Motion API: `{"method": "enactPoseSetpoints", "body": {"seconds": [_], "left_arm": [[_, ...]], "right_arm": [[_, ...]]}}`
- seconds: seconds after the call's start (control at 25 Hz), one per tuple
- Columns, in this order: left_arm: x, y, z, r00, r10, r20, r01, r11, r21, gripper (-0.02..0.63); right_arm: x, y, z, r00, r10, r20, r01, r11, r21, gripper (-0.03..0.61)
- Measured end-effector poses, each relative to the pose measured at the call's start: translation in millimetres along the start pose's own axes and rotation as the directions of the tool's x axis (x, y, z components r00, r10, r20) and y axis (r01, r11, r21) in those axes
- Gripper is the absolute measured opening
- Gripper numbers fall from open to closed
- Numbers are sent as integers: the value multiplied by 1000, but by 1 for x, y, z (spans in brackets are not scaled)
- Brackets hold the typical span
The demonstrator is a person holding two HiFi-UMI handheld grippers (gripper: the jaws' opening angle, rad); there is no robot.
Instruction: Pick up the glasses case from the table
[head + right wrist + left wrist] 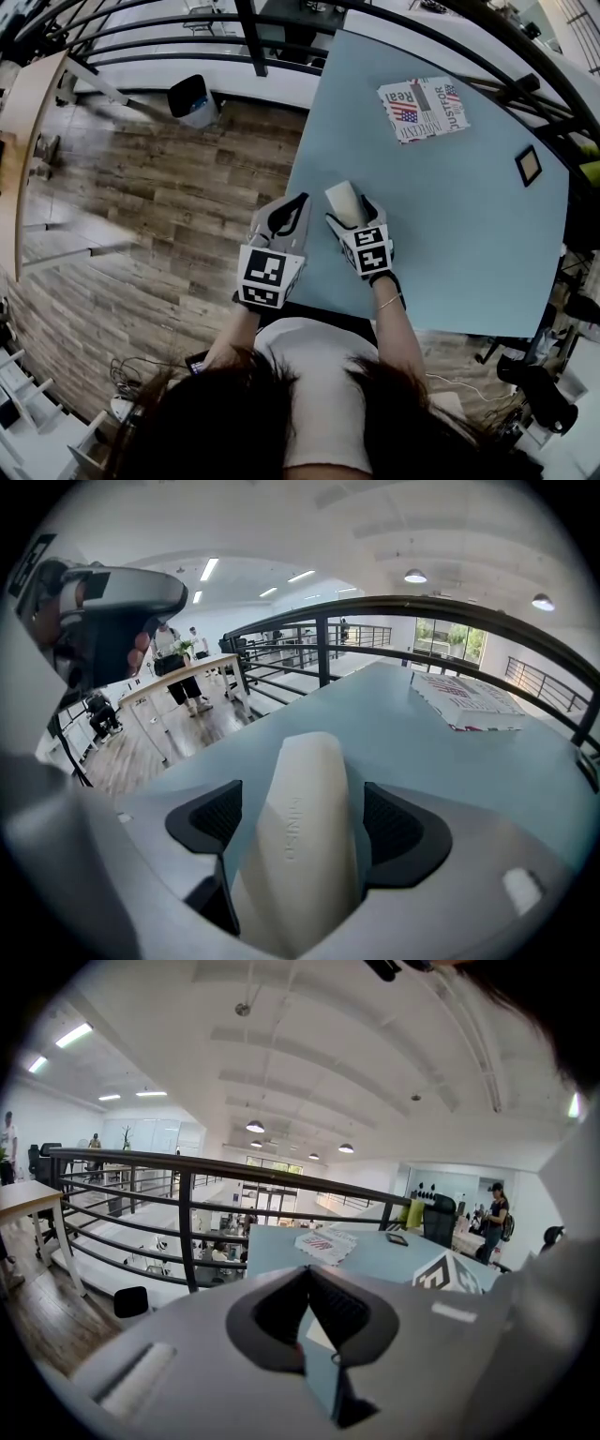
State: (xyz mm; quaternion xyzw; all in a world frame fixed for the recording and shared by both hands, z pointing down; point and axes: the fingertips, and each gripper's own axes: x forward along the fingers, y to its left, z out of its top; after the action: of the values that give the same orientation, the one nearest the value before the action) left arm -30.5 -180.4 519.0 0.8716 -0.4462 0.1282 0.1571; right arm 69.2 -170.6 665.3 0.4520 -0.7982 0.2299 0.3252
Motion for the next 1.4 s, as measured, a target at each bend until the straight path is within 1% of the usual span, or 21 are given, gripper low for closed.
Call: {"method": "enactPoseSetpoints", "body": {"seconds": [0.2, 0.28, 0.6, 0.92, 1.08, 1.12, 1.24, 1.4], "left_arm": [[2, -3, 5, 1000, -14, 5, 14, 1000, -11, 58], [3, -4, 6, 1000, -17, 1, 17, 1000, -16, 58], [4, 4, -2, 1000, 10, -5, -10, 1000, -13, 58], [4, 2, -1, 1000, 11, -4, -11, 1000, -24, 58], [3, 3, -3, 1000, 12, -7, -12, 1000, -25, 58], [3, 3, -3, 1000, 12, -9, -12, 1000, -26, 58], [2, 4, -3, 1000, 13, -11, -13, 1000, -27, 58], [2, 1, -4, 1000, 7, -12, -8, 1000, -25, 58]], "right_arm": [[5, 3, -6, 998, 1, -68, -2, 1000, -18, 379], [7, 3, -7, 997, 2, -80, -4, 1000, -23, 379], [8, 3, -8, 996, 3, -88, -5, 1000, -21, 379], [8, 2, -8, 996, 2, -84, -4, 1000, -22, 379], [8, -2, -8, 997, -14, -77, 13, 1000, -11, 377], [7, -3, -8, 997, -19, -75, 18, 1000, -9, 373], [7, -5, -5, 997, -23, -76, 23, 1000, -7, 322], [6, -7, -4, 996, -30, -83, 30, 1000, 4, 313]]}}
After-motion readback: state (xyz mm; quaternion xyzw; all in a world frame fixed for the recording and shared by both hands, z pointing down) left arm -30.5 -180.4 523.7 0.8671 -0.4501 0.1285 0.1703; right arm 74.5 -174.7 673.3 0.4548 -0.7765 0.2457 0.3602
